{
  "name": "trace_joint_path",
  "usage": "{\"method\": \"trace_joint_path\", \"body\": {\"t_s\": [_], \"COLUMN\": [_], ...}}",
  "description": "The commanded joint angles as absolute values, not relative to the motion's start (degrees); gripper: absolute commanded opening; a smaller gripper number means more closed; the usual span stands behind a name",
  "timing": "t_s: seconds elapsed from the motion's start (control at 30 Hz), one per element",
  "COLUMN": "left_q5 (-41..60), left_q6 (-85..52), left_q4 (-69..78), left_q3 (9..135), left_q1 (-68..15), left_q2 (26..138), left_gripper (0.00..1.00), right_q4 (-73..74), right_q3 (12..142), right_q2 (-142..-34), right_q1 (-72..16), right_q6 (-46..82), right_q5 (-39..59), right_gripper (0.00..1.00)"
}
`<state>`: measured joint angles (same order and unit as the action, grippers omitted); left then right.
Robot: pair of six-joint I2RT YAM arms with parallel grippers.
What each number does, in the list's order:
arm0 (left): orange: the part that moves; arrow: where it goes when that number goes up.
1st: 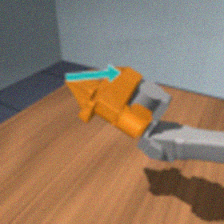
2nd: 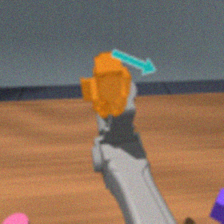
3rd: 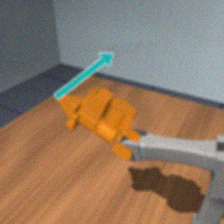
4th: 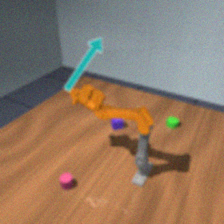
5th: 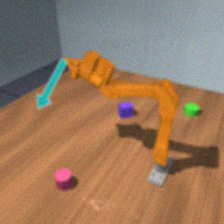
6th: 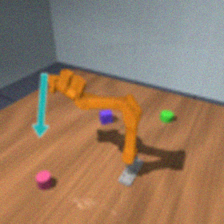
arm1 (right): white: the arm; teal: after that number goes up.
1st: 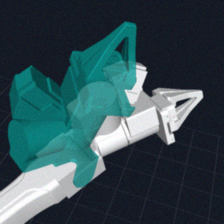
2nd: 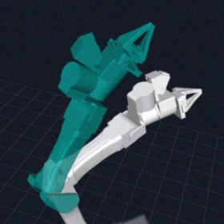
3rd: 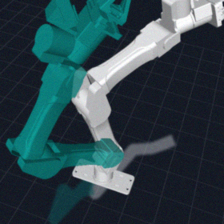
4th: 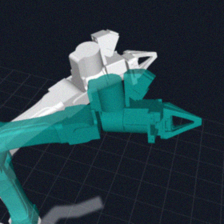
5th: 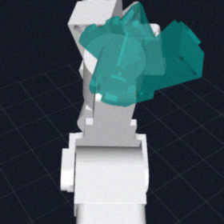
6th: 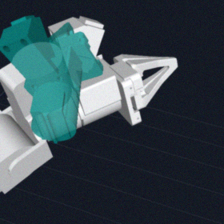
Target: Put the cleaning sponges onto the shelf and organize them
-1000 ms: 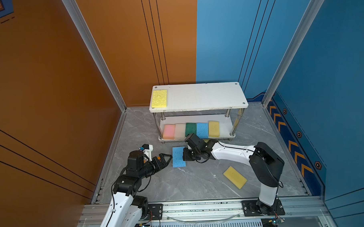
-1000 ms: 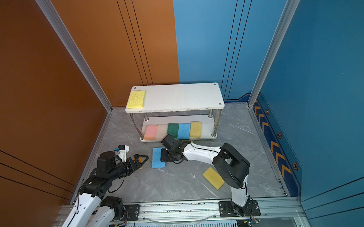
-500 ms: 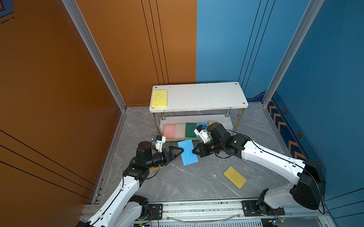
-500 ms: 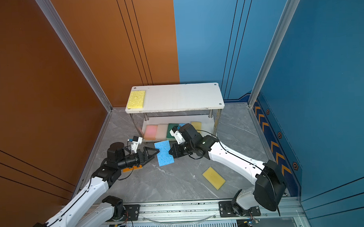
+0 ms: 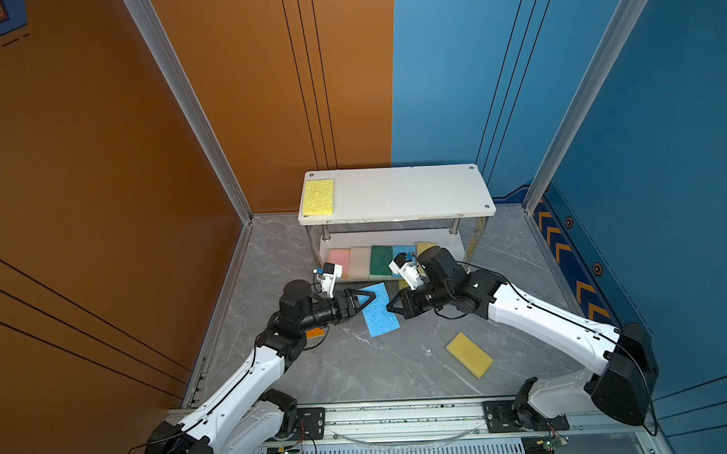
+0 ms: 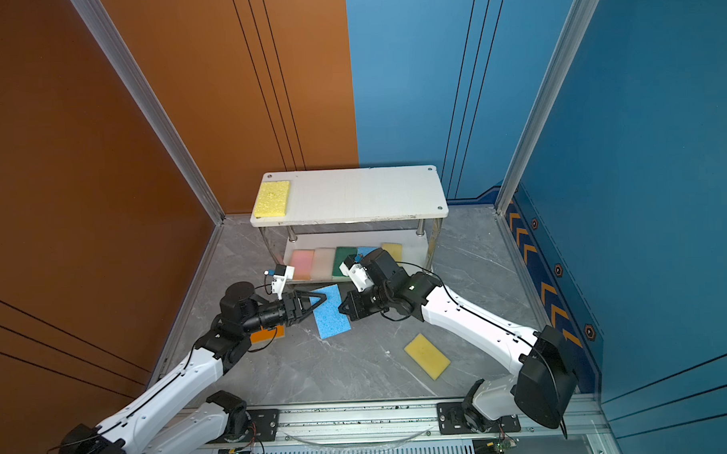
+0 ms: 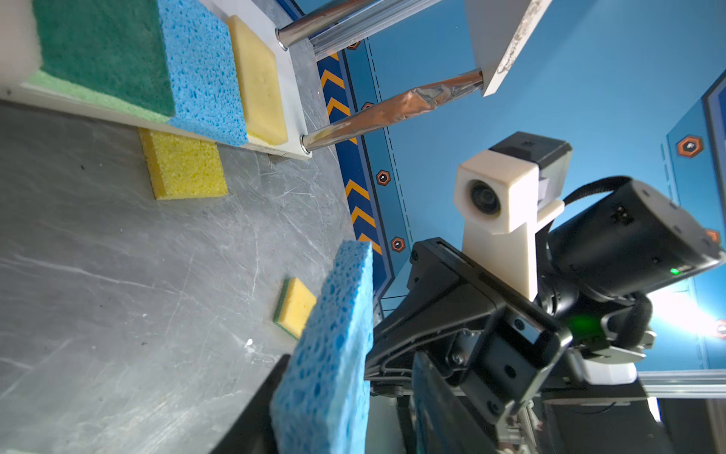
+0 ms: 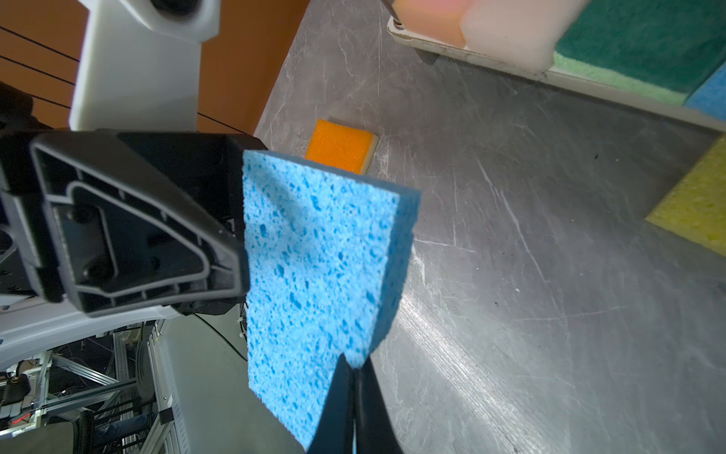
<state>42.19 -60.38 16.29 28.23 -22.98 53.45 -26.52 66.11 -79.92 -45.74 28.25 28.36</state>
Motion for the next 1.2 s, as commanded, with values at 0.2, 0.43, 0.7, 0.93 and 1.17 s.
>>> {"method": "trace_joint_path", "body": {"t_s": [0.2,0.43,0.7,0.93,1.17], "left_q5": [40.21,39.6,40.68,41.07,41.3], "left_q6": [-61.06,-61.24,-63.22,-63.88,-64.33], "left_q4": [19.03,19.69,21.57,22.23,22.24], "left_q3": [27.0,26.39,26.01,26.04,25.72], "left_q1": [-23.46,-22.62,-20.23,-19.96,-19.93], "left_q2": [52.92,52.05,51.13,51.07,50.12], "left_gripper": [0.1,0.0,0.0,0.0,0.0], "right_q4": [-27.34,-27.33,-27.27,-24.73,-23.54], "right_q3": [65.39,64.59,60.93,59.34,59.81], "right_q2": [-78.33,-76.15,-73.25,-72.83,-73.76], "right_q1": [-45.78,-45.68,-46.31,-48.12,-48.86], "right_q6": [27.78,30.25,32.57,33.83,33.83], "right_q5": [28.25,27.25,27.96,28.12,27.93], "right_gripper": [0.02,0.48,0.6,0.57,0.52]}}
